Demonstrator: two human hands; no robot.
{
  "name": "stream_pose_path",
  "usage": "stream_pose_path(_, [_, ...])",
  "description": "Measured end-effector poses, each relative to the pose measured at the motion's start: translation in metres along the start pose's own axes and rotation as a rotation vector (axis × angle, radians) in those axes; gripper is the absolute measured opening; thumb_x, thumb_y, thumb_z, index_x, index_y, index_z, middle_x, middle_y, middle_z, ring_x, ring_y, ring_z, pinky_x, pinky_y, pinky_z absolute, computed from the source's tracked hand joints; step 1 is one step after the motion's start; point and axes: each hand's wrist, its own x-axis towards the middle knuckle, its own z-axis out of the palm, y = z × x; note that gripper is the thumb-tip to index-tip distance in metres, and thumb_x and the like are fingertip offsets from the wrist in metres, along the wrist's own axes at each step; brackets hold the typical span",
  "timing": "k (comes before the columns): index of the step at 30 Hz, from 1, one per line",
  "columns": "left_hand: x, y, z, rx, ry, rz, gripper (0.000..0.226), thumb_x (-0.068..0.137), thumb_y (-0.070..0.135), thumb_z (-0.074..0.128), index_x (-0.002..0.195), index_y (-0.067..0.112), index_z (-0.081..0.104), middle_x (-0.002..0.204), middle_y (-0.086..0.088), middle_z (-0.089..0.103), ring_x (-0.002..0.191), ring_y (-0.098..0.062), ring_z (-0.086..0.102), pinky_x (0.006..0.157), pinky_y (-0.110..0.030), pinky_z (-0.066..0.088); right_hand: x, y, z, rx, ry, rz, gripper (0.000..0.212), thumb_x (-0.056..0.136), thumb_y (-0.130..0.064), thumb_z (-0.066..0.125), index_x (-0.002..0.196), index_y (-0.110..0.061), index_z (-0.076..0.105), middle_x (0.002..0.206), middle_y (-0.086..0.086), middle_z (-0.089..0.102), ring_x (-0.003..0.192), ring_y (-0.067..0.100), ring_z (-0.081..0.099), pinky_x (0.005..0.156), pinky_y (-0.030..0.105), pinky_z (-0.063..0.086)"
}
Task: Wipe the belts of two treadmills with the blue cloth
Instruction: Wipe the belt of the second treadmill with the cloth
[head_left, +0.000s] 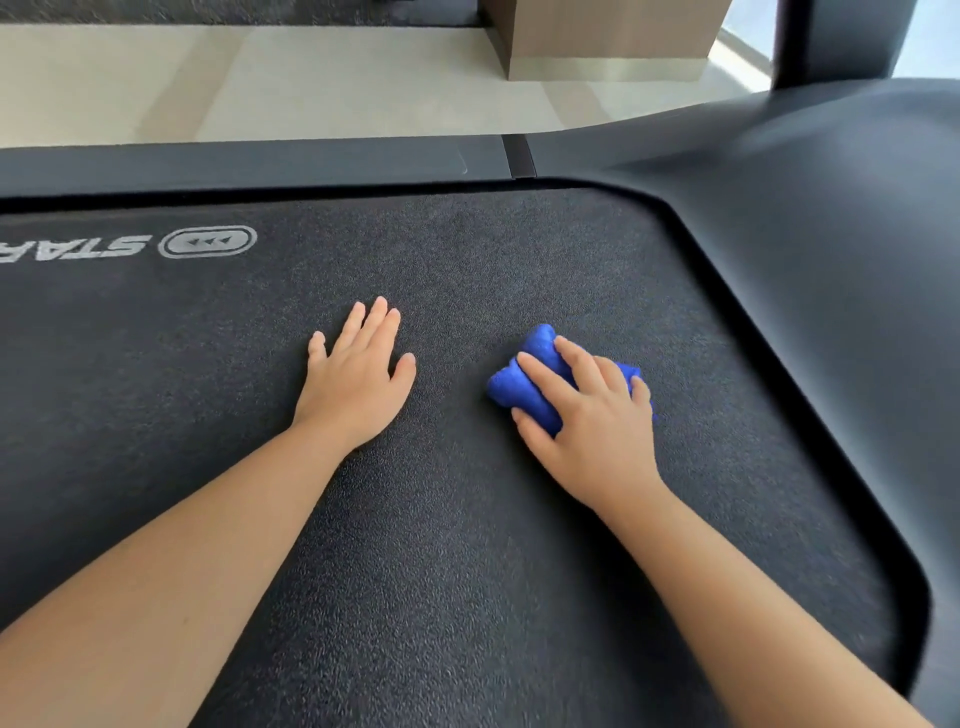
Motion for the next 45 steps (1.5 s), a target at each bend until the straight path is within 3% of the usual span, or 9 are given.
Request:
stream_pose_path(6, [-0.007, -0.001, 0.000, 0.016, 0.036, 0.026, 0.052, 0.100, 0.035, 0.023, 0.148, 0.017, 0.016, 0.157, 0.003, 0.006, 0.144, -0.014, 0.000, 0.115, -0.046, 0.005, -0.018, 0.039, -0.012, -0.037, 0.051, 0.203, 0.043, 0.083, -0.040, 0.062, 0.124, -0.029, 0.059, 0.134, 0.008, 0.050, 0.116, 0.034, 0.048, 0.090, 0.052, 0.034])
stream_pose_path(14, [-0.061, 0.008, 0.005, 0.120, -0.012, 0.041, 0.057, 0.100, 0.037, 0.019, 0.149, 0.010, 0.007, 0.157, -0.005, -0.002, 0.144, -0.020, -0.002, 0.113, -0.047, 0.007, -0.073, 0.035, -0.036, -0.091, 0.037, 0.413, 0.045, 0.086, -0.038, 0.061, 0.130, -0.030, 0.053, 0.140, 0.006, 0.041, 0.121, 0.031, 0.037, 0.095, 0.051, 0.028])
stream_pose_path(19, [-0.099, 0.015, 0.009, 0.161, -0.027, 0.060, 0.060, 0.100, 0.038, 0.020, 0.148, 0.009, 0.002, 0.157, -0.009, -0.005, 0.144, -0.023, -0.005, 0.113, -0.048, 0.007, -0.086, -0.044, -0.018, -0.095, 0.058, 0.153, 0.044, 0.070, -0.041, 0.067, 0.110, -0.023, 0.068, 0.115, 0.011, 0.061, 0.092, 0.035, 0.058, 0.073, 0.053, 0.043])
stream_pose_path(25, [-0.108, 0.012, 0.010, 0.161, -0.010, 0.098, 0.060, 0.099, 0.040, 0.022, 0.149, 0.011, 0.004, 0.157, -0.008, -0.004, 0.144, -0.022, -0.004, 0.113, -0.046, 0.006, -0.091, -0.044, -0.027, -0.068, 0.022, 0.007, 0.049, 0.075, -0.051, 0.045, 0.114, -0.029, 0.066, 0.118, 0.007, 0.061, 0.094, 0.031, 0.060, 0.074, 0.048, 0.047])
stream_pose_path(28, [-0.108, 0.011, 0.010, 0.154, -0.015, 0.108, 0.061, 0.099, 0.041, 0.020, 0.149, 0.011, 0.004, 0.157, -0.009, -0.003, 0.144, -0.023, -0.004, 0.113, -0.047, 0.006, -0.102, 0.002, -0.040, -0.088, -0.003, 0.097, 0.053, 0.076, -0.054, 0.043, 0.118, -0.030, 0.064, 0.123, 0.008, 0.059, 0.102, 0.033, 0.058, 0.080, 0.048, 0.045])
stream_pose_path(31, [-0.109, 0.012, 0.010, 0.140, -0.020, 0.111, 0.061, 0.099, 0.041, 0.020, 0.149, 0.010, 0.004, 0.157, -0.009, -0.003, 0.144, -0.024, -0.004, 0.113, -0.047, 0.005, -0.113, 0.043, -0.054, -0.129, 0.027, 0.252, 0.047, 0.080, -0.048, 0.058, 0.122, -0.026, 0.062, 0.128, 0.012, 0.055, 0.111, 0.036, 0.053, 0.086, 0.053, 0.041])
stream_pose_path(35, [-0.109, 0.013, 0.010, 0.153, -0.014, 0.110, 0.060, 0.099, 0.040, 0.020, 0.149, 0.009, 0.005, 0.157, -0.010, -0.003, 0.144, -0.025, -0.004, 0.113, -0.049, 0.006, -0.118, 0.037, -0.054, -0.131, 0.037, 0.395, 0.048, 0.080, -0.036, 0.068, 0.126, -0.024, 0.059, 0.135, 0.014, 0.048, 0.116, 0.038, 0.045, 0.089, 0.053, 0.035])
stream_pose_path(41, [-0.111, 0.018, 0.011, 0.146, 0.015, 0.086, 0.061, 0.098, 0.038, 0.025, 0.148, 0.009, 0.009, 0.157, -0.011, 0.001, 0.144, -0.025, -0.001, 0.112, -0.051, 0.007, -0.125, -0.068, -0.031, -0.100, 0.035, 0.124, 0.050, 0.073, -0.049, 0.043, 0.111, -0.027, 0.068, 0.118, 0.010, 0.061, 0.093, 0.033, 0.059, 0.074, 0.051, 0.046])
stream_pose_path(45, [-0.111, 0.014, 0.011, 0.136, 0.017, 0.100, 0.060, 0.098, 0.039, 0.025, 0.148, 0.009, 0.008, 0.157, -0.010, 0.001, 0.144, -0.024, -0.001, 0.113, -0.048, 0.006, -0.119, -0.061, -0.036, -0.053, -0.002, 0.026, 0.051, 0.073, -0.052, 0.042, 0.113, -0.031, 0.067, 0.119, 0.007, 0.062, 0.094, 0.031, 0.061, 0.075, 0.051, 0.048])
